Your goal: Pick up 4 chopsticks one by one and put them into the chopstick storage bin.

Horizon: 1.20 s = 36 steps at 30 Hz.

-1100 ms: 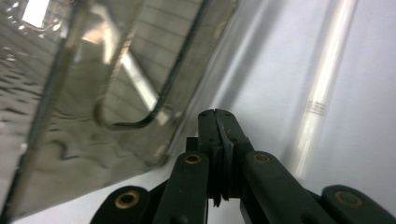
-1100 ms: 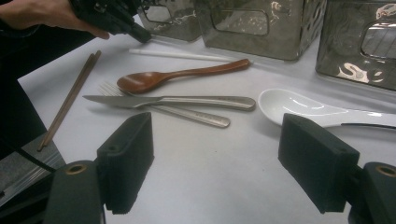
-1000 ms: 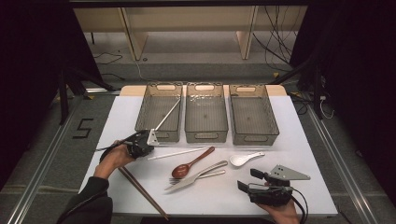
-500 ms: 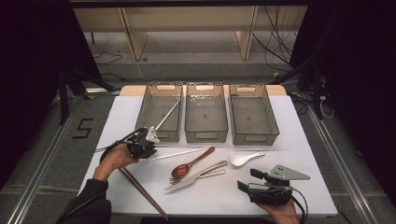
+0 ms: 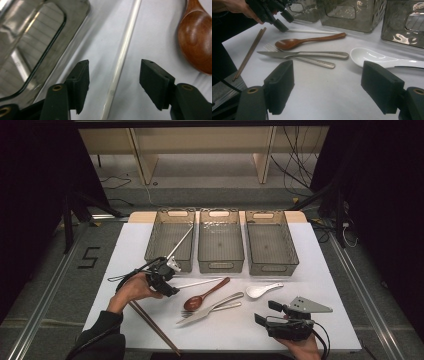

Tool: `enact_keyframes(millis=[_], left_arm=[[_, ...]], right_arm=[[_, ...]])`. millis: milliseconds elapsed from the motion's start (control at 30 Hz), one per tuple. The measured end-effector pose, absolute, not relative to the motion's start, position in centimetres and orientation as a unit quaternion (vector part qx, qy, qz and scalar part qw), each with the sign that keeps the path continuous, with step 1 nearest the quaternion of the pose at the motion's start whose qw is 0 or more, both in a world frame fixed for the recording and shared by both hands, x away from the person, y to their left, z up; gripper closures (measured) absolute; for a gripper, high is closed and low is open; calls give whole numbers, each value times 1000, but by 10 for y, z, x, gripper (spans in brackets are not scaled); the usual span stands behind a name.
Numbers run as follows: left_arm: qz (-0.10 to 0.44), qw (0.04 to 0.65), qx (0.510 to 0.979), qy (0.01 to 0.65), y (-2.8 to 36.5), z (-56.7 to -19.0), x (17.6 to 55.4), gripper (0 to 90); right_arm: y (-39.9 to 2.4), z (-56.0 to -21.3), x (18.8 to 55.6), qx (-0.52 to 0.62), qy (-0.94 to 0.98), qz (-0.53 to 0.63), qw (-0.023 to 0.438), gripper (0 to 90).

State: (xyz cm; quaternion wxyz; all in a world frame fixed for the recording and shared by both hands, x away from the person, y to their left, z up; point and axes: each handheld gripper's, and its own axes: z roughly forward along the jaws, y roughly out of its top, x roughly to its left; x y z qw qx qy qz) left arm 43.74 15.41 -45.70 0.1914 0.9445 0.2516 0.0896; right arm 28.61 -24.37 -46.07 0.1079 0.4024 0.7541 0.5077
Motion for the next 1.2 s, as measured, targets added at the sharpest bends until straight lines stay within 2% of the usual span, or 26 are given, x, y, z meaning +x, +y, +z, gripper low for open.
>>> enact_keyframes(millis=[533,900,1200], left_arm=[[56,144,960,232,137,-462,446,649],[28,128,957,261,134,-461,455,754],[38,98,970,217,127,-459,453,811]], right_arm=[[-244,-461,286,400,755,508,108,272],[-243,-461,286,400,755,509,107,272],[-243,-461,286,401,755,508,107,272]])
